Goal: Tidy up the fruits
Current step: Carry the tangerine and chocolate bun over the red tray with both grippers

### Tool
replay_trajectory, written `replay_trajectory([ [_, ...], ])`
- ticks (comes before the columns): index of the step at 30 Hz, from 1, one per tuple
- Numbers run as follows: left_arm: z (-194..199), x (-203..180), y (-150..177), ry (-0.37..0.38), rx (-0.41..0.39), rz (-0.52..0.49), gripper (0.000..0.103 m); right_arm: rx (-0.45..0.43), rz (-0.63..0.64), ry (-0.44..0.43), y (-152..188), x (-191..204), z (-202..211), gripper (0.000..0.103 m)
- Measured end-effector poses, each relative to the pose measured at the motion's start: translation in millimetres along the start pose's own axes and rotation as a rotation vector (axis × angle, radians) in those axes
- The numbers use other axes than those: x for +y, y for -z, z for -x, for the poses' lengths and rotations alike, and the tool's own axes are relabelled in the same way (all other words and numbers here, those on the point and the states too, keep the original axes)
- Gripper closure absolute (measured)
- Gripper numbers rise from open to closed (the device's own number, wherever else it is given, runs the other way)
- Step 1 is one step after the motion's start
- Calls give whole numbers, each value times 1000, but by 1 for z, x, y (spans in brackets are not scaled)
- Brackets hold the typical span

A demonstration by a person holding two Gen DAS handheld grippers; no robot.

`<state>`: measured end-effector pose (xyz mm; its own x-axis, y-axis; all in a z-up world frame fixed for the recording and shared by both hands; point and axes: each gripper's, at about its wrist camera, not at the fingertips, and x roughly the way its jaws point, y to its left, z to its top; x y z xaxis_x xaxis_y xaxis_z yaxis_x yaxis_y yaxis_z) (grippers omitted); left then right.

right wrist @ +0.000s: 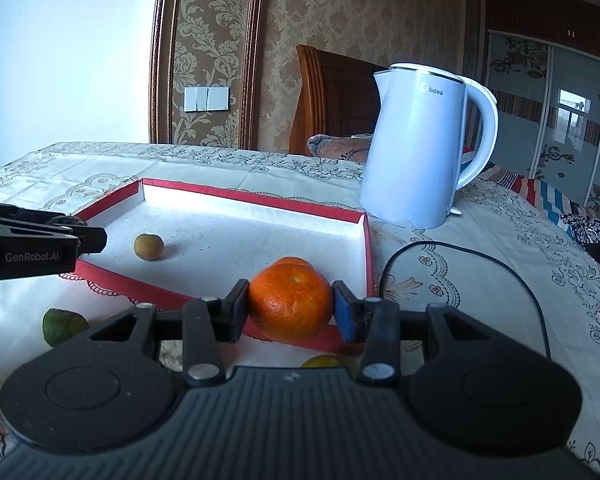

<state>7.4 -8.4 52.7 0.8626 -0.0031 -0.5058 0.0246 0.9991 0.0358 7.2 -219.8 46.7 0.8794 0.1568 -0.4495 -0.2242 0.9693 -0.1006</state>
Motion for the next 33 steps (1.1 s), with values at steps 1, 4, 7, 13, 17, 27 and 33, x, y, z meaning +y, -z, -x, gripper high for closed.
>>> replay_trajectory([
  [1, -4, -1, -1, 2, 9, -2, 62, 3, 4, 4, -1, 1, -4, 62],
  [4, -15, -6, -3, -10, 18, -17, 62, 18, 14, 8, -3, 3, -14, 62],
  [7, -23, -7, -6, -11, 27, -16, 62, 40, 5, 2, -5, 3, -25, 62],
  [13, -37, -7, -1, -14, 55, -8, 62, 84, -17, -5, -5, 0, -46, 62],
  [17, -42, -7, -3, -16, 56, -4, 62, 110, -34, -11, -4, -2, -57, 62],
  [27, -64, -2, -5, -50, 85, 7, 62, 133, -68, 13, -11, -5, -81, 62],
  [33, -80, 3, -11, -67, 88, 24, 62, 171, -121, 30, -15, -12, -105, 62],
])
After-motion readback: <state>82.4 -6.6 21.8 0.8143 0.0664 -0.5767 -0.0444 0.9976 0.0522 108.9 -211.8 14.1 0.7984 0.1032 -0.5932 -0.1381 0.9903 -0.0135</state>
